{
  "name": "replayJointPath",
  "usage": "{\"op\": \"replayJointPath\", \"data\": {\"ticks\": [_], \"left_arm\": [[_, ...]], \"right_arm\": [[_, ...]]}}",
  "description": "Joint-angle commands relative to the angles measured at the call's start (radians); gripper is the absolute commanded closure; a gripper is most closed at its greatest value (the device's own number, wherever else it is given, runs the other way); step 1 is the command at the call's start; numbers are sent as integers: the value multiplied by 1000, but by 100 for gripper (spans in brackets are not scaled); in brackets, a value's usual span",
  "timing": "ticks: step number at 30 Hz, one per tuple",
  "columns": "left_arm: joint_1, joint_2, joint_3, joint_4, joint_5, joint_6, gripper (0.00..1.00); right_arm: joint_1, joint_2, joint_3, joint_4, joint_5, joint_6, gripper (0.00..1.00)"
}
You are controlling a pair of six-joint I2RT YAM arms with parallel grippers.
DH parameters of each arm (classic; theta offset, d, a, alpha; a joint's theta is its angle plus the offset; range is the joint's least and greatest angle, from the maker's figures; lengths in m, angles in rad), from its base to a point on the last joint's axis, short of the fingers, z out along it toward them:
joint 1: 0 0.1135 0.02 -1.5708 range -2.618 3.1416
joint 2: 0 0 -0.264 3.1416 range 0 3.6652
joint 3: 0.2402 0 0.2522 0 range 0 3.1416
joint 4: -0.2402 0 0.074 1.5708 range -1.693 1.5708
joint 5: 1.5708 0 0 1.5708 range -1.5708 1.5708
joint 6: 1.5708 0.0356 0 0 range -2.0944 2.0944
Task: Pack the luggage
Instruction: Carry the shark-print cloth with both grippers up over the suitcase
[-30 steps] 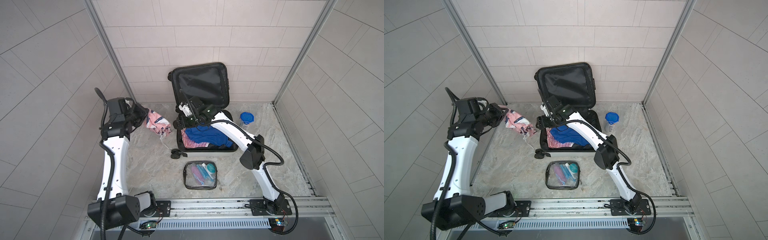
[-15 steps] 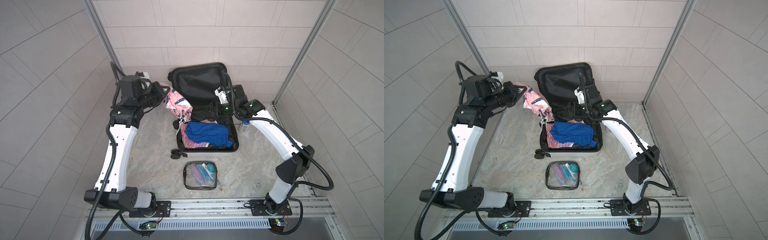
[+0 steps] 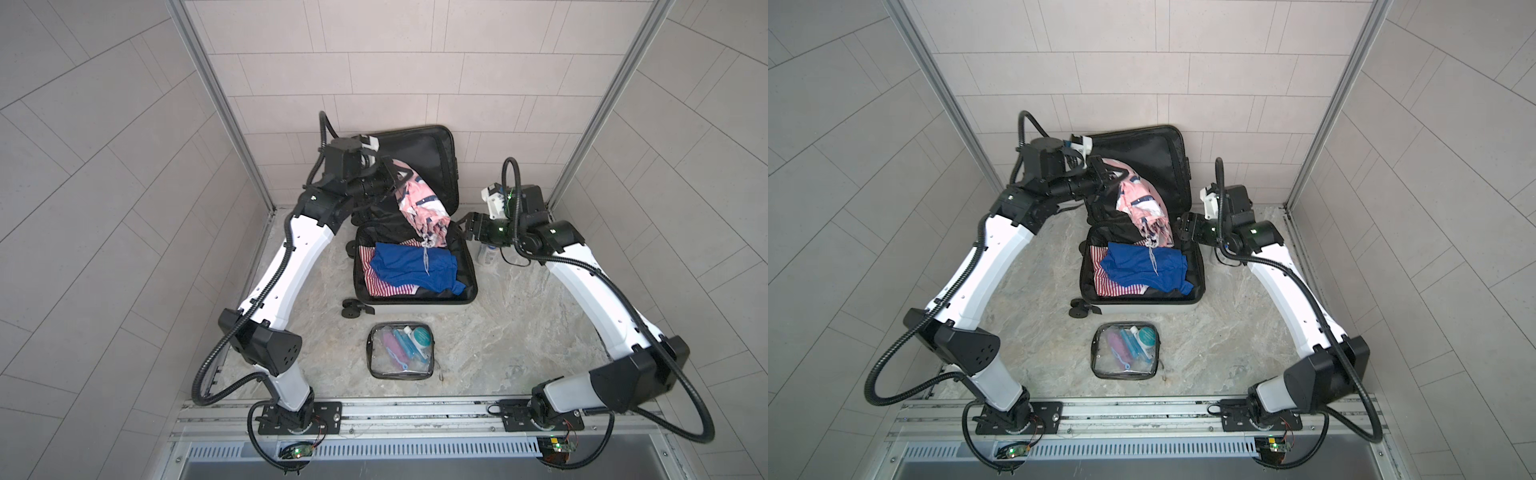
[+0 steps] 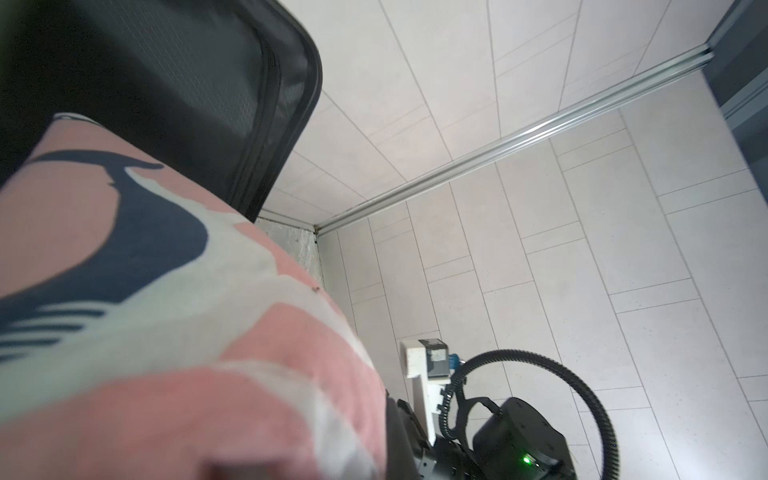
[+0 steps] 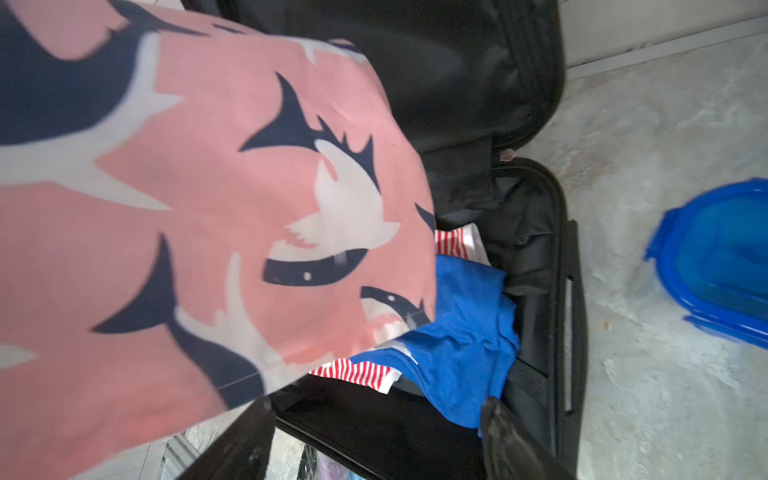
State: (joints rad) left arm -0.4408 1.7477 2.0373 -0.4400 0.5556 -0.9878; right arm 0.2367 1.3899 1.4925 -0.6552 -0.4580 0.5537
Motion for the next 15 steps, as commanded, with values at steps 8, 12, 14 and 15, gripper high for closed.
{"op": "replayJointPath", "data": {"ticks": [8, 12, 14, 15], "left_arm": [[-92, 128, -5, 196, 109, -61, 100], [-74, 84, -190, 255, 130, -50, 100], [-60, 59, -280, 282, 138, -48, 100], [-52, 47, -323, 295, 141, -47, 100]], "right_arm": [[-68, -182, -133, 16, 62, -41, 19], [-68, -188, -147, 17, 64, -39, 19], [-69, -187, -154, 20, 61, -32, 19], [-68, -186, -157, 22, 58, -30, 19]]}}
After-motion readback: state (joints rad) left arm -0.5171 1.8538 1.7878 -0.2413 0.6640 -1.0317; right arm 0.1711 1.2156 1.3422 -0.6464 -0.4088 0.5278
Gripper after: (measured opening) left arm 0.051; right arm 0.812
